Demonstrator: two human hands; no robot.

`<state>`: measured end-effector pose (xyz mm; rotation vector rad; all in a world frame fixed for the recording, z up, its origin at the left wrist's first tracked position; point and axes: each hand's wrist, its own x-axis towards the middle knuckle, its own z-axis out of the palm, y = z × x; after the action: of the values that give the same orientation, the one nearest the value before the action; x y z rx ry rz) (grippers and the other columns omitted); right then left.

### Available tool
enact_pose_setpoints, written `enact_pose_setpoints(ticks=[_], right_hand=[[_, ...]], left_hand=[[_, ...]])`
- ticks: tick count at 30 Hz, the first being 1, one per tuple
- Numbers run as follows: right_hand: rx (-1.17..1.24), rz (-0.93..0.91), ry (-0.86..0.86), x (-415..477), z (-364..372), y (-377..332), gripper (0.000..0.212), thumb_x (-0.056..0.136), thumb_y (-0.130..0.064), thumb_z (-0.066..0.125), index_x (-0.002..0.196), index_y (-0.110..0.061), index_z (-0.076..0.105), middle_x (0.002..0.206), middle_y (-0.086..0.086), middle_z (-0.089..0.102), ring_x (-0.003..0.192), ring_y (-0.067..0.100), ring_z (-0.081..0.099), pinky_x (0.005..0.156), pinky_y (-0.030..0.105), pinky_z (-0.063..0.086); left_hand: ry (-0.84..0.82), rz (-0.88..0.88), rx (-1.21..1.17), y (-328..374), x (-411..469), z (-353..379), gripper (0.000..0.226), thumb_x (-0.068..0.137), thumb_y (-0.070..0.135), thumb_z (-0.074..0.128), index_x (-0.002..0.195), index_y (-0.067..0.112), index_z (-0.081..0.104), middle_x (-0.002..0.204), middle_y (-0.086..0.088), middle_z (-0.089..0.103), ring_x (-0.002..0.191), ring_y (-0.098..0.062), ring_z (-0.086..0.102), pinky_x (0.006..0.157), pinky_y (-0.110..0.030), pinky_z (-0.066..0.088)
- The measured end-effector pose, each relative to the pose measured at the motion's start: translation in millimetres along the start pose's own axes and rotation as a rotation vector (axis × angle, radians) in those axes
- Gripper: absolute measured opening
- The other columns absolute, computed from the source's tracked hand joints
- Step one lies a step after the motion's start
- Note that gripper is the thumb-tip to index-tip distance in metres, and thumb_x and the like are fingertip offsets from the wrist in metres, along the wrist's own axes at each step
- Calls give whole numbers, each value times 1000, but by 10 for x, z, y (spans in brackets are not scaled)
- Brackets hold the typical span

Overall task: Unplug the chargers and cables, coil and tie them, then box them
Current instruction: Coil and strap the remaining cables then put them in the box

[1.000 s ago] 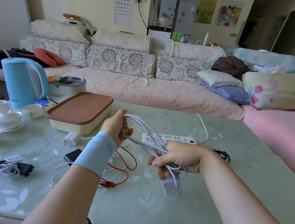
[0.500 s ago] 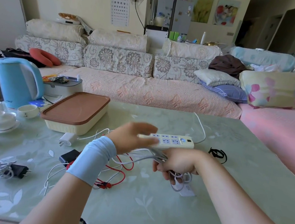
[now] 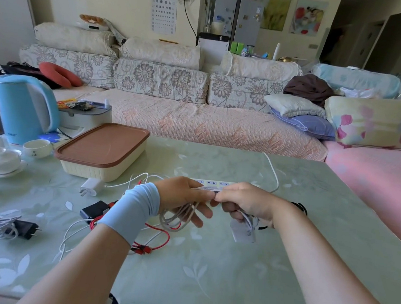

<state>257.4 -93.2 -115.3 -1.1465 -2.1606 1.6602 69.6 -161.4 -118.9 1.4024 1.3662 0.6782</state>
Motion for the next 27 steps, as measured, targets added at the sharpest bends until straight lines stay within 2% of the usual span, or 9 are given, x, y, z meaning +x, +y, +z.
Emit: enact_pose_setpoints(ticks=[3, 6, 9, 12, 16, 19, 22, 24, 27], right_hand=[[106, 62, -145, -7, -13, 38, 23, 96, -32, 48, 87, -13, 59, 64, -1, 46, 50, 13, 41, 51, 26, 31], [177, 10, -259, -9, -12, 98, 18, 90, -29, 56, 89, -11, 55, 86, 9, 67, 70, 20, 64, 63, 34, 44], [179, -11, -375, -16, 32, 96, 7, 99, -16, 52, 96, -10, 51, 109, 19, 69, 89, 29, 70, 68, 33, 50], [103, 37, -400, -53, 118, 51, 10, 103, -13, 45, 107, -6, 51, 93, 18, 73, 78, 26, 69, 70, 28, 53], [-162, -63, -117, 29, 203, 51, 16, 88, -28, 66, 84, -15, 57, 50, 2, 52, 51, 17, 48, 80, 36, 49], [7, -69, 13, 82, 210, 33, 21, 86, -21, 66, 75, -19, 49, 50, -1, 33, 44, 16, 31, 81, 43, 53], [89, -100, 165, 115, 142, 21, 20, 92, -20, 64, 79, -14, 50, 50, -2, 31, 44, 15, 27, 66, 42, 55], [28, -117, 295, 148, 81, 59, 22, 91, -25, 65, 83, -7, 57, 46, -5, 33, 40, 15, 30, 57, 40, 48], [4, -92, 372, 159, 51, 106, 26, 91, -25, 65, 94, 1, 62, 45, -5, 33, 38, 16, 27, 50, 33, 32]], left_hand=[[75, 6, 100, -9, -32, -17, 22, 94, 34, 60, 84, 15, 62, 55, 2, 49, 45, -17, 51, 51, -23, 43], [113, 16, 55, 1, -49, -41, 35, 88, 45, 64, 75, 13, 58, 48, 4, 35, 42, -17, 36, 47, -26, 28], [183, 59, 53, 22, -40, -43, 43, 84, 51, 66, 67, 13, 54, 45, 4, 34, 41, -16, 30, 45, -26, 25], [280, 99, 93, 7, -1, -28, 44, 82, 50, 67, 62, 14, 53, 46, 1, 37, 42, -17, 31, 46, -25, 29], [375, 144, -20, -13, 27, -5, 41, 86, 45, 66, 62, 15, 52, 46, 4, 37, 41, -15, 31, 46, -25, 28], [363, 153, -206, -9, 27, 10, 33, 89, 37, 65, 66, 16, 56, 52, 4, 45, 43, -14, 40, 44, -20, 32], [225, 124, -361, -10, 1, -8, 10, 88, 23, 68, 93, 14, 70, 76, -3, 62, 63, -15, 58, 63, -32, 56], [193, 42, -258, -64, 11, -35, 18, 86, 13, 70, 104, 11, 67, 86, -7, 65, 73, -18, 64, 71, -43, 59], [168, -81, -182, -76, 4, -8, 18, 87, 13, 68, 101, 4, 62, 76, -8, 57, 63, -22, 61, 62, -39, 58]])
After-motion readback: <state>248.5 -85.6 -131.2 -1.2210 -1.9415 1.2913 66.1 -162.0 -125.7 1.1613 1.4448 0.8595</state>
